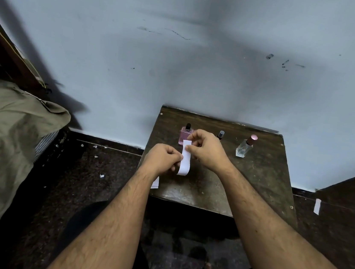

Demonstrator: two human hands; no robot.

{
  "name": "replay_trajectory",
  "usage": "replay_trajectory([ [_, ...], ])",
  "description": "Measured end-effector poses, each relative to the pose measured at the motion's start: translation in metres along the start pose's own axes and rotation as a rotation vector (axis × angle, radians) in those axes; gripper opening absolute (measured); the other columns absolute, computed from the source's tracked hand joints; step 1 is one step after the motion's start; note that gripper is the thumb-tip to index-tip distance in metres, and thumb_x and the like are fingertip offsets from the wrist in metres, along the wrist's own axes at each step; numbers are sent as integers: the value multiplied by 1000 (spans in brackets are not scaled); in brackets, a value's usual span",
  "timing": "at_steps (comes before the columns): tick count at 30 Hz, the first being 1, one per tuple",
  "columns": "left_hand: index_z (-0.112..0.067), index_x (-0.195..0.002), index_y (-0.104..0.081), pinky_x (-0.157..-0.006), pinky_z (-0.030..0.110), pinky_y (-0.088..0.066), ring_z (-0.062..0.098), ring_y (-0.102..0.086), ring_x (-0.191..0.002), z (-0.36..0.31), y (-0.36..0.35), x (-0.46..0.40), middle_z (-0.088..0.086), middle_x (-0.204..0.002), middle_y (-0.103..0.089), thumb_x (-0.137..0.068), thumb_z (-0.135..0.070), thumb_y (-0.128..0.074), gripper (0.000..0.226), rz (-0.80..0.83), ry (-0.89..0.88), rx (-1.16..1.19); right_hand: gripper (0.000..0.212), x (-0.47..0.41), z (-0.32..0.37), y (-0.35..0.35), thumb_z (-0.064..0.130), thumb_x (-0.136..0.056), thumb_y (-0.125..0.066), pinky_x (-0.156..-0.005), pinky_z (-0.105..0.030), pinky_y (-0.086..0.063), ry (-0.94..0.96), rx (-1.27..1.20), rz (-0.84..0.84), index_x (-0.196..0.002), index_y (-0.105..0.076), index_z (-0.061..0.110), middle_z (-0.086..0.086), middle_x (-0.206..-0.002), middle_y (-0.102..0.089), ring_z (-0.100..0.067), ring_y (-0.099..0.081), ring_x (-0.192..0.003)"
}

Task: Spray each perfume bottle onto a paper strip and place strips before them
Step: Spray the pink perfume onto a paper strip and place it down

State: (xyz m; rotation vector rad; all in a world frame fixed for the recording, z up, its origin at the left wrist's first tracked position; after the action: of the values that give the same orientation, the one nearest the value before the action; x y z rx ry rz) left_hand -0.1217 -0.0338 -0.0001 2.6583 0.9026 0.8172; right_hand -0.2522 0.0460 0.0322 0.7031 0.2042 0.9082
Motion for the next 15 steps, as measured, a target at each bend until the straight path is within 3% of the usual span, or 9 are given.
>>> replay_trajectory([
  [7,-17,-66,-70,-52,24,-41,12,-53,-51,18,-6,-18,1,-63,-67,-86,-21,-67,20,16,125,-45,9,-4,-17,9,26,-82,-69,-73,-43,-59,-64,-29,-232,-88,-62,29,8,-77,-70,-14,-68,-70],
  [12,-18,-57,-69,-62,31,-49,16,-55,-53,25,-5,-27,-2,-55,-67,-81,-25,-67,25,-40,179,-127,7,-11,-17,16,30,-83,-66,-72,-42,-58,-59,5,-266,-90,-64,28,9,-75,-69,-13,-67,-71],
  [15,-21,-52,-69,-80,39,-56,21,-58,-60,23,-3,-27,-7,-47,-61,-79,-27,-66,28,-84,211,-206,13,-16,-13,16,28,-83,-66,-76,-40,-56,-53,71,-243,-96,-64,28,12,-78,-68,-13,-66,-76],
])
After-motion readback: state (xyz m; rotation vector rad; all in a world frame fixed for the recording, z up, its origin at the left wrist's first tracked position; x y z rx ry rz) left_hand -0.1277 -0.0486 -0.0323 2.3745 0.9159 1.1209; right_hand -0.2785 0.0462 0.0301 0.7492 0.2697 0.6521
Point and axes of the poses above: each hand's wrist, its own x-axis away from the middle knuckle, its own y-axis out of the back of the hand, z = x × y, the point moved 7 cm from there along -x, towards the middle knuckle
